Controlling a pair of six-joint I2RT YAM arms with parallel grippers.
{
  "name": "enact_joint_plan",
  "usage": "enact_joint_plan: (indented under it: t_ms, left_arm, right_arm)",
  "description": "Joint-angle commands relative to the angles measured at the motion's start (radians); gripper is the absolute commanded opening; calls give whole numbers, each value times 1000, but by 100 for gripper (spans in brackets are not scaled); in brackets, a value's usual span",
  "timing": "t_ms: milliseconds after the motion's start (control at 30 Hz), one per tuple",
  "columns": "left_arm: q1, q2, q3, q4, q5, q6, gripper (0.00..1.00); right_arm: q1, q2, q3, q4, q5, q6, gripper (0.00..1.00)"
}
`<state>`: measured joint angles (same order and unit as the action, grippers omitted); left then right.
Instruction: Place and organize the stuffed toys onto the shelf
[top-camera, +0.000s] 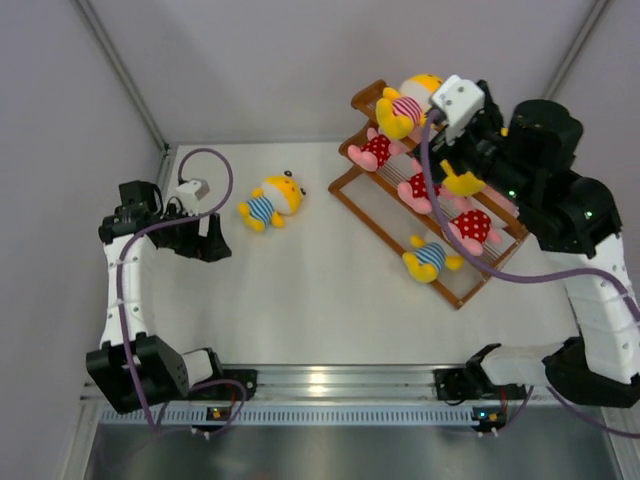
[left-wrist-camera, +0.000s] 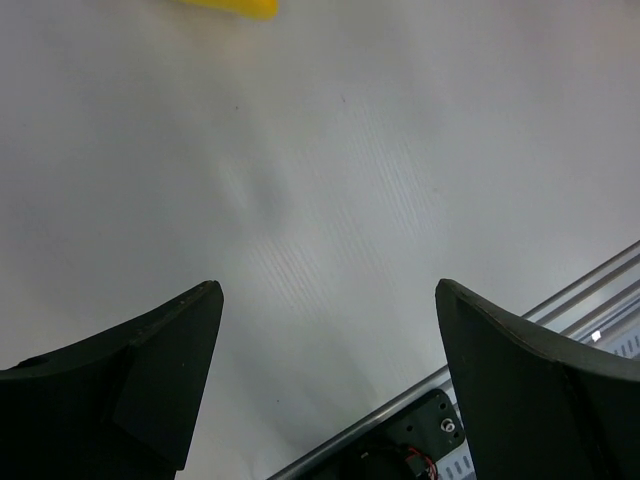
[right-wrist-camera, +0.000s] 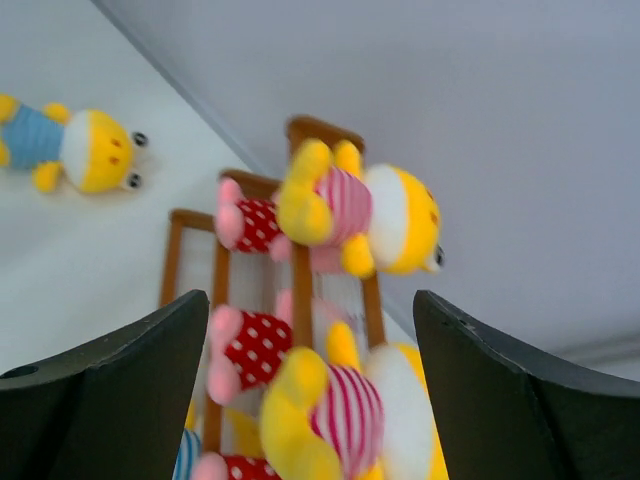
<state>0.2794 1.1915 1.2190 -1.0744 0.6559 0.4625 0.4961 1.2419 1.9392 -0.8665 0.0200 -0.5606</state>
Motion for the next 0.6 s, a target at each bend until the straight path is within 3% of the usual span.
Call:
enact_joint_plan:
  t_ms: [0,133,167,300,433,567]
  left_arm:
    - [1,65,-36,27,-83,-2,93]
    - [4,68,-120,161,-237,-67,93]
    - [4,68,-128,186,-275,-88,93]
    - [7,51,-153,283,-432,-113,95]
    - [14,43,-176,347,-531,-111,96]
    - [33,65,-188,387,-533,-108,97]
  right_arm:
    - [209,146,40,50,130,77,83]
    - [372,231,-124,350,20,163,82]
    - [392,252,-156,482,-47,186,83]
    - [433,465,-220,715,-191,339,81]
    - [472,703,-97,765,-172,361,79]
    - [484,937,52,745,-114,424,75]
